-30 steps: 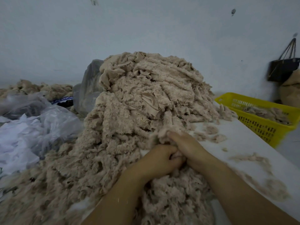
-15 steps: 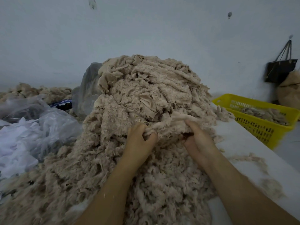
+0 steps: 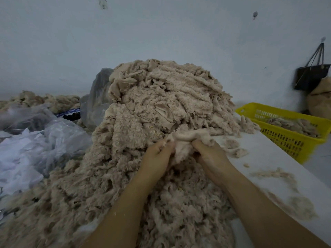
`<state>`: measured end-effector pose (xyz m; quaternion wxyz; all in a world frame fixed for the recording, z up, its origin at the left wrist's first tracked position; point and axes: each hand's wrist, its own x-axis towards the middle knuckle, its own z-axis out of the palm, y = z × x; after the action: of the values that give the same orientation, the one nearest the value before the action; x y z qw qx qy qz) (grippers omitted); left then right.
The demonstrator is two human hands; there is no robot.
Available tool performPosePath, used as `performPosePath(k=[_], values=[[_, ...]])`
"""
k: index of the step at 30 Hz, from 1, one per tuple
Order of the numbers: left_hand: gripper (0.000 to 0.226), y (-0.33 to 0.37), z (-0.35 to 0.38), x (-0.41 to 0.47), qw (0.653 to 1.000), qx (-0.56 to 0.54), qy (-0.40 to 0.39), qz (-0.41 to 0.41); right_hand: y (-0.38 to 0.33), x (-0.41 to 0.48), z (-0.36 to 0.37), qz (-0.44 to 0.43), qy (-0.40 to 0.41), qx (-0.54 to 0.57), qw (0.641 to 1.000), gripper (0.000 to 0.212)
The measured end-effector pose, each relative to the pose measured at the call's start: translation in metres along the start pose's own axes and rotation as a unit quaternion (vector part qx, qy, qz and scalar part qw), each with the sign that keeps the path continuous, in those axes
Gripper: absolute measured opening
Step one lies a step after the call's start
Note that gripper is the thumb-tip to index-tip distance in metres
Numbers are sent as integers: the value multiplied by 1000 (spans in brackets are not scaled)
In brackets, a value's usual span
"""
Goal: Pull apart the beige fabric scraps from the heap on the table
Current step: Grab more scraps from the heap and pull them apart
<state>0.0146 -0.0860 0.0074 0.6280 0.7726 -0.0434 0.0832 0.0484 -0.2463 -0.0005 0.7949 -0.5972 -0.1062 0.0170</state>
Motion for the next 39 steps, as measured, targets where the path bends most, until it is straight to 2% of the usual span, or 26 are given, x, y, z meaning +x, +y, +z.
performPosePath(k=[2, 3, 6, 9, 12, 14, 16, 17, 19, 21, 22, 24, 26, 29, 31, 32, 34, 37, 39], values=[[38, 3, -1, 2, 993, -76, 18, -88, -3, 1, -3, -8, 28, -15, 999, 28], [40, 5, -3, 4, 984, -141, 26, -102, -4, 1, -4, -9, 40, -22, 999, 31], [44, 12, -9, 7, 933, -345, 31, -98, -4, 6, -8, -5, 68, 3, 998, 29], [54, 15, -15, 8, 887, -455, -2, -76, -5, 2, -5, -13, 6, -3, 1000, 18], [57, 12, -17, 12, 841, -538, -12, -54, -2, -9, 6, -12, -106, -178, 978, 36], [60, 11, -19, 13, 818, -574, -13, -42, 4, -12, 13, -9, -162, -313, 936, 30], [55, 12, -22, 14, 798, -602, -3, -34, 9, -9, 15, -36, -158, -410, 898, 10], [52, 11, -24, 15, 793, -608, 6, -33, 11, -7, 12, -48, -141, -417, 897, 17], [50, 9, -26, 19, 799, -598, 41, -44, 6, -5, 7, -27, -86, -341, 936, 26], [42, 5, -29, 21, 804, -585, 89, -64, -1, -5, 2, 26, -38, -164, 985, 25], [35, 3, -30, 23, 802, -581, 116, -71, -4, -5, 2, 50, -35, -62, 996, 26], [26, 0, -31, 24, 807, -562, 162, -73, -11, -4, 1, 79, -34, 61, 994, 27], [24, -1, -28, 25, 845, -500, 179, -64, -16, -5, 3, 97, -25, 117, 988, 31], [16, 1, -16, 19, 942, -285, 162, -65, -18, -8, 6, 95, -37, 128, 987, 40], [30, 2, -9, 12, 986, -148, 63, -37, -16, -9, 8, 90, -51, 110, 989, 32], [40, 0, -5, 9, 996, -92, -7, -12, -15, -10, 8, 82, -60, 93, 990, 30], [37, -1, 2, 3, 997, -16, -73, 25, -14, -11, 11, 71, -62, 52, 994, 32], [19, -2, 4, 4, 999, 3, -25, 23, -13, -10, 11, 87, -56, 58, 993, 30], [21, -3, 1, 6, 1000, -19, 12, 4, -12, -10, 9, 81, -75, 57, 992, 26]])
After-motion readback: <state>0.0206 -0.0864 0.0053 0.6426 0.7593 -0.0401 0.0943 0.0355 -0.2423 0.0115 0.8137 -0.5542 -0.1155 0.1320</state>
